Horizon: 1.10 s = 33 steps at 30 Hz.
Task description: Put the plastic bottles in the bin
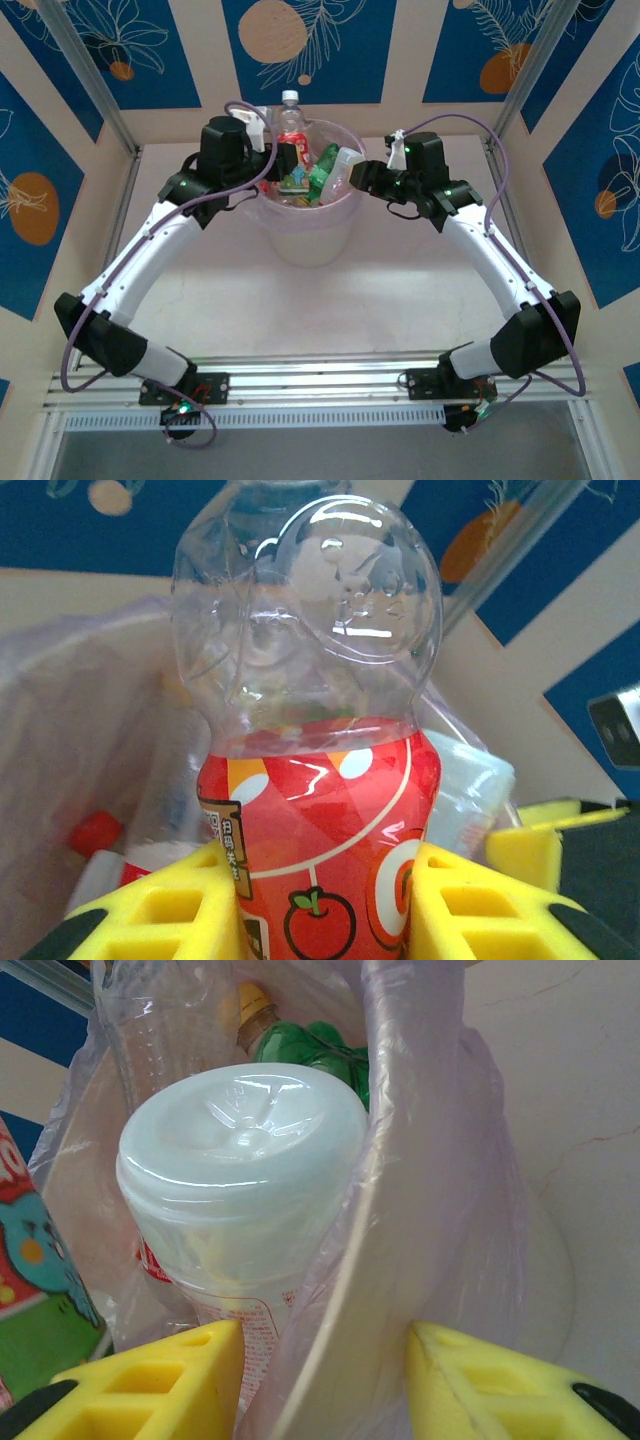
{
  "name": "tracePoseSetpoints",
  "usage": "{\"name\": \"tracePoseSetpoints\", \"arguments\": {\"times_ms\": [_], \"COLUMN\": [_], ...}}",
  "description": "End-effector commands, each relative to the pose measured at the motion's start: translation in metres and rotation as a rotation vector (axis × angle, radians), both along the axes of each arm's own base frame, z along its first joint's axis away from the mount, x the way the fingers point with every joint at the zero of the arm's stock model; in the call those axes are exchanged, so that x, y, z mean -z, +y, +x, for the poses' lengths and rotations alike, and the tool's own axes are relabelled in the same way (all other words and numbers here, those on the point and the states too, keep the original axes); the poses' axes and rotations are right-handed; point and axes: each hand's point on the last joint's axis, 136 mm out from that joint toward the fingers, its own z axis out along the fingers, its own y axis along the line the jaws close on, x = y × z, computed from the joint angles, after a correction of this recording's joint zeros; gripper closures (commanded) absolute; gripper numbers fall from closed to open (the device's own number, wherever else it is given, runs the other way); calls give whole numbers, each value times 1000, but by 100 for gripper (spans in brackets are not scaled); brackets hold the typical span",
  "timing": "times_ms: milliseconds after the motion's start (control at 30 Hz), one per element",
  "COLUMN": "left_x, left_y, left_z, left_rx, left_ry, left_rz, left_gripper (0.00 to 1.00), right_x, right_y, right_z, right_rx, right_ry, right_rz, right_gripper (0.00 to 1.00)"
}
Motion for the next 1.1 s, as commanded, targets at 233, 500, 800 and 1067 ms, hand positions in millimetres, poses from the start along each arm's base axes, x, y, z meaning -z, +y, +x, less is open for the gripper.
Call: {"name": "tracePoseSetpoints", "arguments": {"times_ms": [233,500,800,1067], "left_x": [37,72,72,21], "left_y": [-23,-36,-34,-33], "left_z": [-11,-13,-14,-13], "left_rx": [223,333,366,346], "left_ry": [38,117,117,2], "left_rz": [228,292,346,304], "left_gripper": [67,67,34,19], "right_x": [-5,-5,-6,-17], "right_y": [10,10,10,7], "right_z": [-6,-9,-26,-30], "right_rx": [-48,-51,-46,-40], "right_ry": [2,7,8,-19], "right_rz": [-4,-2,7,4], "right_gripper": [54,55,55,55]}}
